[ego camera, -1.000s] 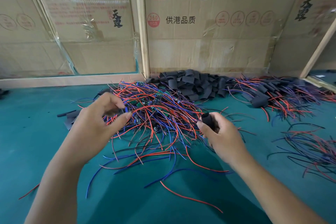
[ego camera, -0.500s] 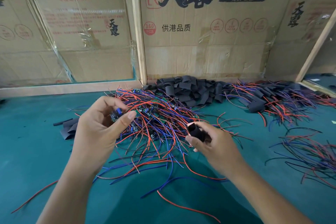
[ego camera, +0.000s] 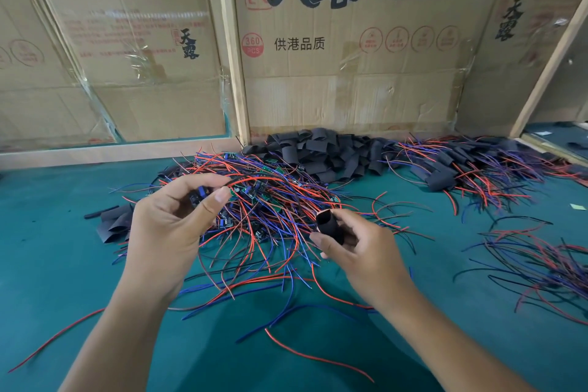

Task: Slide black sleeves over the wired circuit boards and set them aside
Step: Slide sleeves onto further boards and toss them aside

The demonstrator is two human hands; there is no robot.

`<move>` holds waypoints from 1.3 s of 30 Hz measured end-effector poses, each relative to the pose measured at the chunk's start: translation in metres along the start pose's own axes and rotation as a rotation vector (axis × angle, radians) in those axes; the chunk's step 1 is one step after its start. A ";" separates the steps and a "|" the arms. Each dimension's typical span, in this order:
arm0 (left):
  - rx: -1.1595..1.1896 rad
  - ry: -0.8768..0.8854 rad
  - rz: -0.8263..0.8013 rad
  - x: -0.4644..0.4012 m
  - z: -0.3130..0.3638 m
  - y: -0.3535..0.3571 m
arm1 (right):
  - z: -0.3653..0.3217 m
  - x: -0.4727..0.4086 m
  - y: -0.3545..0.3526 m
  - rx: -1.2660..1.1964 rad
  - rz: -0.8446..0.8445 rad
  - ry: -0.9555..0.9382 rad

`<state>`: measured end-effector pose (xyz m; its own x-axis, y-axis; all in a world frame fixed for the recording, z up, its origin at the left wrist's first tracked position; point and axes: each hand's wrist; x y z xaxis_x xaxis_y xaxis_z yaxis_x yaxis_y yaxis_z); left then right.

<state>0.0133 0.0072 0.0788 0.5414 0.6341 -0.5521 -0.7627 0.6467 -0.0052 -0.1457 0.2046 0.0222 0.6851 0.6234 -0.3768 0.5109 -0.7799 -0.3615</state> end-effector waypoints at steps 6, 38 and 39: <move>0.062 0.010 -0.008 0.004 0.005 0.009 | -0.003 0.009 0.011 0.001 0.100 0.044; -0.077 0.043 -0.118 0.013 0.018 0.021 | -0.015 0.007 0.007 0.187 0.355 -0.066; -0.095 0.040 -0.131 0.013 0.018 0.021 | -0.015 0.006 0.006 0.256 0.340 -0.101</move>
<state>0.0110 0.0363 0.0868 0.6255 0.5282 -0.5742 -0.7175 0.6786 -0.1573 -0.1312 0.2029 0.0310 0.7315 0.3461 -0.5875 0.1115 -0.9107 -0.3977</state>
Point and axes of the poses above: each hand's wrist, its own x-axis away from the middle knuckle, its own y-axis out of the palm, z = x × y, and after that the axes turned 2 degrees about y, right-handed
